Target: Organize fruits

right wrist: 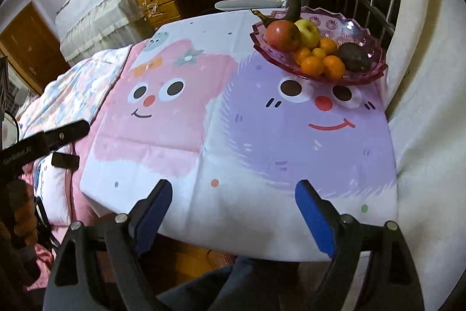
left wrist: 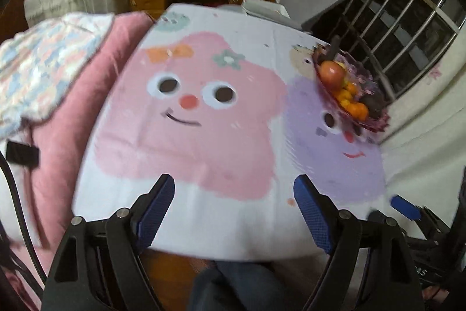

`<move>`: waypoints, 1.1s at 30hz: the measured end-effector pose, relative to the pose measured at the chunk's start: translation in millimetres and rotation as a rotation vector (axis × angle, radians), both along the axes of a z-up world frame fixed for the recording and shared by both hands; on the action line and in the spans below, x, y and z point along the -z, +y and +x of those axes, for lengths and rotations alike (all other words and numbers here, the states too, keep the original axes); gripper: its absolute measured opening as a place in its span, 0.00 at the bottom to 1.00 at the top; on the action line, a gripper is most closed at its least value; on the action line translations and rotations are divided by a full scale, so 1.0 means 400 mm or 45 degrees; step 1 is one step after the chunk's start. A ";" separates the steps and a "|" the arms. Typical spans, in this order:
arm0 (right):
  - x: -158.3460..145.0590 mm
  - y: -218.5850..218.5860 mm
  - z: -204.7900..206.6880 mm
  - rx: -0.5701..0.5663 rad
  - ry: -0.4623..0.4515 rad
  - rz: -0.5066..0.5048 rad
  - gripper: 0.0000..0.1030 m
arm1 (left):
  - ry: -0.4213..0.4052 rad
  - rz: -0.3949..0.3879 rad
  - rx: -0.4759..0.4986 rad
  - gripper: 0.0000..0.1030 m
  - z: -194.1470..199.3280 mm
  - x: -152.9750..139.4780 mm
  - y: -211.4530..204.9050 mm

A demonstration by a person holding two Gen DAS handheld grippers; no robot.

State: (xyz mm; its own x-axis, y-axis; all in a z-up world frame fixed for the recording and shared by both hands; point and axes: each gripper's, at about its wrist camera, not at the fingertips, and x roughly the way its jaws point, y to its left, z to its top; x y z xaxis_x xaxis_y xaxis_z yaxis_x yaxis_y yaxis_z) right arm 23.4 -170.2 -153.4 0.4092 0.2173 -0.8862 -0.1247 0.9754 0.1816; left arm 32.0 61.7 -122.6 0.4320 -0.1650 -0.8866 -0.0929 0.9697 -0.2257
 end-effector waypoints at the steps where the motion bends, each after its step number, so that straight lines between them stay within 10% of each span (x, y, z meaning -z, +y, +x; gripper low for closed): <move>1: -0.008 -0.003 0.002 -0.012 0.002 0.000 0.85 | 0.004 -0.020 0.008 0.81 -0.005 -0.008 -0.017; 17: -0.275 -0.083 0.053 -0.113 0.079 0.052 0.85 | -0.160 0.088 0.053 0.89 0.037 -0.289 -0.211; 33: -0.253 -0.113 -0.021 -0.036 0.065 0.052 1.00 | -0.105 0.293 -0.028 0.99 -0.051 -0.261 -0.263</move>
